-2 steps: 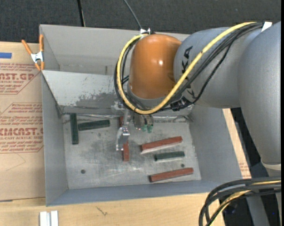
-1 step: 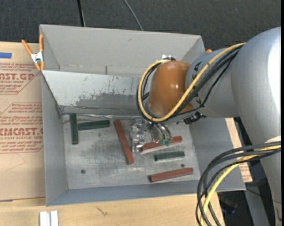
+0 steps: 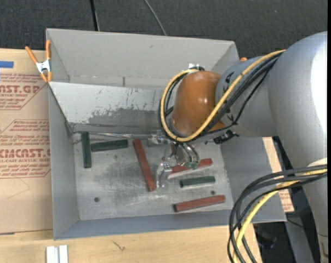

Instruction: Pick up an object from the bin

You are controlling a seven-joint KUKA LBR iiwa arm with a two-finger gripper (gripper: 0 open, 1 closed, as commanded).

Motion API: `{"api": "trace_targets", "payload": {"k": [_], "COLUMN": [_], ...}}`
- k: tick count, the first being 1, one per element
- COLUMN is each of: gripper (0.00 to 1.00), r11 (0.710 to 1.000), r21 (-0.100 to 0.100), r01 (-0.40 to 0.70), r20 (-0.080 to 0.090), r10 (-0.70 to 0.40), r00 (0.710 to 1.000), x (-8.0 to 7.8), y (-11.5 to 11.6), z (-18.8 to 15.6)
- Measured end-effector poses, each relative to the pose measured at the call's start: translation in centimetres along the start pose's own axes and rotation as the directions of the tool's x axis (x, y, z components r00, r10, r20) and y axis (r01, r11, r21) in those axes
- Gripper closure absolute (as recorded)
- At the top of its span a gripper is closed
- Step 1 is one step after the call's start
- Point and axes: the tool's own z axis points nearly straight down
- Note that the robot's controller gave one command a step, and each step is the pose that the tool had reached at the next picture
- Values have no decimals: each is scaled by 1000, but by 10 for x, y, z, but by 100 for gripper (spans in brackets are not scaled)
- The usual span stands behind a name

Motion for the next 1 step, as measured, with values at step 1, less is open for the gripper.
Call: {"api": "trace_targets", "payload": {"k": [1], "gripper": [0], "r11": [1000], "r21": [0], "r01": [0], "r20": [0], "r10": [0], "r00": [1000], "x": [0], "y": [0], "z": [0]}}
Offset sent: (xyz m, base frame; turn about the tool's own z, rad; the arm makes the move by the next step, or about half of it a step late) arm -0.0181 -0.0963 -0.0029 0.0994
